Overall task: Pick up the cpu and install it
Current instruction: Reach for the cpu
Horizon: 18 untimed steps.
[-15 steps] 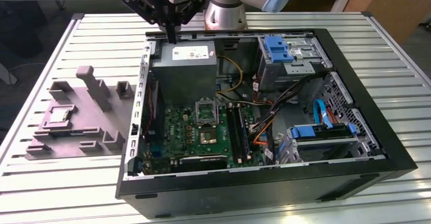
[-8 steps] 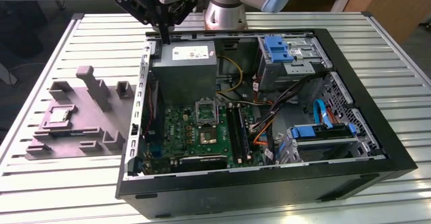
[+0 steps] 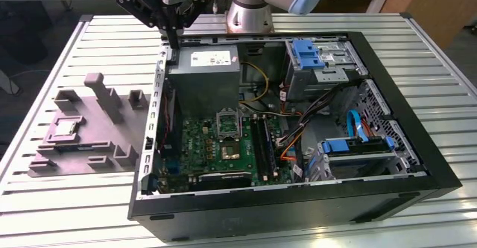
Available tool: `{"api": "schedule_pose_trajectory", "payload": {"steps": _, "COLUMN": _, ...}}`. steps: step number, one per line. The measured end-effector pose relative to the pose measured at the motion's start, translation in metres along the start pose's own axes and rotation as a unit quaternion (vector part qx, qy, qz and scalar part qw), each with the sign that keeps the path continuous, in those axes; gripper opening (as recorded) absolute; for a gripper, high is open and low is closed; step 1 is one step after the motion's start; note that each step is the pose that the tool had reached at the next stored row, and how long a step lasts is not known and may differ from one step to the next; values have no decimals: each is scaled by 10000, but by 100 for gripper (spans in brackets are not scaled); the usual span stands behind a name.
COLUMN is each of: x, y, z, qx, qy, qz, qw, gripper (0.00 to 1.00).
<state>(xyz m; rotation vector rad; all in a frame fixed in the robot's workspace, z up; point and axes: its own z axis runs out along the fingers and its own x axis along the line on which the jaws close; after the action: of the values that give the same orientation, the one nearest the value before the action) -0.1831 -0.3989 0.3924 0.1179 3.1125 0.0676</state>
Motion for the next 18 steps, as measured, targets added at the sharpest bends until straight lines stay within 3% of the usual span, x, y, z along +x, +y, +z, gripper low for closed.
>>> {"api": "schedule_pose_trajectory", "payload": {"steps": 10, "x": 9, "y": -1, "z": 0, "qx": 0, "qy": 0, "qz": 1, "qw": 10000, "gripper": 11}}
{"api": "schedule_pose_trajectory", "payload": {"steps": 18, "x": 112, "y": -8, "z": -3, "qx": 0, "qy": 0, "qz": 0, "qw": 10000, "gripper": 11}}
